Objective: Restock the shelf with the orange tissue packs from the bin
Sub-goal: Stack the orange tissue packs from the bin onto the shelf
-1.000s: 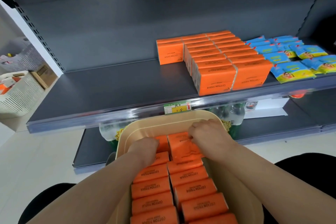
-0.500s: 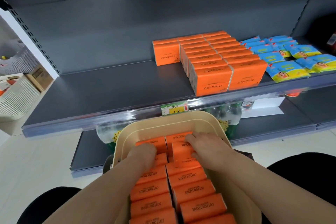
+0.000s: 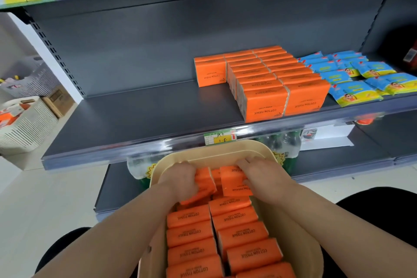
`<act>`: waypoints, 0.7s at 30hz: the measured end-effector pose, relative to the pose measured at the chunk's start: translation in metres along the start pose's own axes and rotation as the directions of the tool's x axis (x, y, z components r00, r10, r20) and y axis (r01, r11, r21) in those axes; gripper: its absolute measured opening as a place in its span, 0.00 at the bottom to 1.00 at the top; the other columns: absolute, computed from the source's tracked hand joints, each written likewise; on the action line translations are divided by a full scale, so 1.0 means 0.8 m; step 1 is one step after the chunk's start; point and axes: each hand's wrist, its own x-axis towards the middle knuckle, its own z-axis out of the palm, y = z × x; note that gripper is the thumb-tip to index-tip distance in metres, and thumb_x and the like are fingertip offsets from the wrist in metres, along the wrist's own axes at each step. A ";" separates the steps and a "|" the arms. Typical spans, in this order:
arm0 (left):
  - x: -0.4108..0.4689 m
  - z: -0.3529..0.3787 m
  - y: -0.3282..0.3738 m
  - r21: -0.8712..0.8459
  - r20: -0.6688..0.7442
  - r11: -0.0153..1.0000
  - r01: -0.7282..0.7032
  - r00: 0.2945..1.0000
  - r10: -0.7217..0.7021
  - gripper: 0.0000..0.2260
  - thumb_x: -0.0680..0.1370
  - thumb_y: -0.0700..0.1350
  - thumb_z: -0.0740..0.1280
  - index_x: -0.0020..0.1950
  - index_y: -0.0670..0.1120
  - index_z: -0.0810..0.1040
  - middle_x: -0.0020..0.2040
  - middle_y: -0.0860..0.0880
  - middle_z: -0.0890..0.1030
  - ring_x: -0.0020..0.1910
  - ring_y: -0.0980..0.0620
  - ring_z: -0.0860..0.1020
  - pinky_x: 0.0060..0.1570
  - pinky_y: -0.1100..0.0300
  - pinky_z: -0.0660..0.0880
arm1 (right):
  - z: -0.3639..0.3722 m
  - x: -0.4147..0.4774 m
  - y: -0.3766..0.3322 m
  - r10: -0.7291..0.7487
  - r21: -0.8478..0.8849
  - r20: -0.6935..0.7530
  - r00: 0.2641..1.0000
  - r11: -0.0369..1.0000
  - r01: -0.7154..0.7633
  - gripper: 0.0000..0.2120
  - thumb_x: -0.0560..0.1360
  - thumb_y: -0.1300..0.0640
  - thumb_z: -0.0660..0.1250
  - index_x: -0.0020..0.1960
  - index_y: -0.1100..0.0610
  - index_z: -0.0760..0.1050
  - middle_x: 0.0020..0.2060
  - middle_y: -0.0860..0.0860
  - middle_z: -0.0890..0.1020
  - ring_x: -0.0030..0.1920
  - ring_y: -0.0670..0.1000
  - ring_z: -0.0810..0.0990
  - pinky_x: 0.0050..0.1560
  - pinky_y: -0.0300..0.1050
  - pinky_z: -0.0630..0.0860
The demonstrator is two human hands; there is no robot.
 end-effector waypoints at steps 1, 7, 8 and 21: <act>-0.001 -0.008 -0.001 -0.033 -0.012 0.999 0.001 1.000 -0.002 0.13 0.74 0.48 0.62 0.57 0.46 0.74 0.55 0.46 0.77 0.54 0.46 0.76 0.53 0.54 0.73 | -0.004 0.000 -0.001 0.007 -0.008 -0.012 1.000 1.000 -0.007 0.15 0.76 0.58 0.61 0.62 0.51 0.68 0.54 0.49 0.77 0.53 0.52 0.76 0.50 0.46 0.73; -0.012 -0.051 -0.002 -0.146 -0.153 0.989 -0.033 0.988 0.010 0.14 0.76 0.44 0.60 0.62 0.44 0.71 0.59 0.44 0.74 0.61 0.44 0.73 0.57 0.55 0.70 | -0.036 -0.002 -0.009 0.046 -0.058 -0.091 0.995 0.997 -0.052 0.19 0.75 0.59 0.61 0.65 0.52 0.67 0.59 0.50 0.74 0.59 0.53 0.74 0.57 0.48 0.68; -0.013 -0.059 -0.003 -0.153 -0.179 0.987 -0.038 0.984 0.010 0.14 0.76 0.44 0.60 0.62 0.44 0.71 0.58 0.44 0.73 0.60 0.43 0.73 0.57 0.54 0.71 | -0.043 -0.002 -0.010 0.057 -0.066 -0.122 0.991 0.996 -0.066 0.20 0.75 0.59 0.62 0.66 0.52 0.66 0.60 0.50 0.73 0.61 0.54 0.73 0.58 0.49 0.68; 0.053 -0.184 0.012 -0.160 -0.379 0.985 0.063 0.917 -0.120 0.15 0.80 0.42 0.57 0.67 0.44 0.67 0.60 0.41 0.70 0.60 0.40 0.70 0.55 0.47 0.72 | -0.191 0.065 0.046 0.105 -0.160 -0.598 0.795 0.956 -0.246 0.18 0.72 0.64 0.65 0.61 0.55 0.72 0.54 0.55 0.76 0.58 0.59 0.74 0.55 0.54 0.68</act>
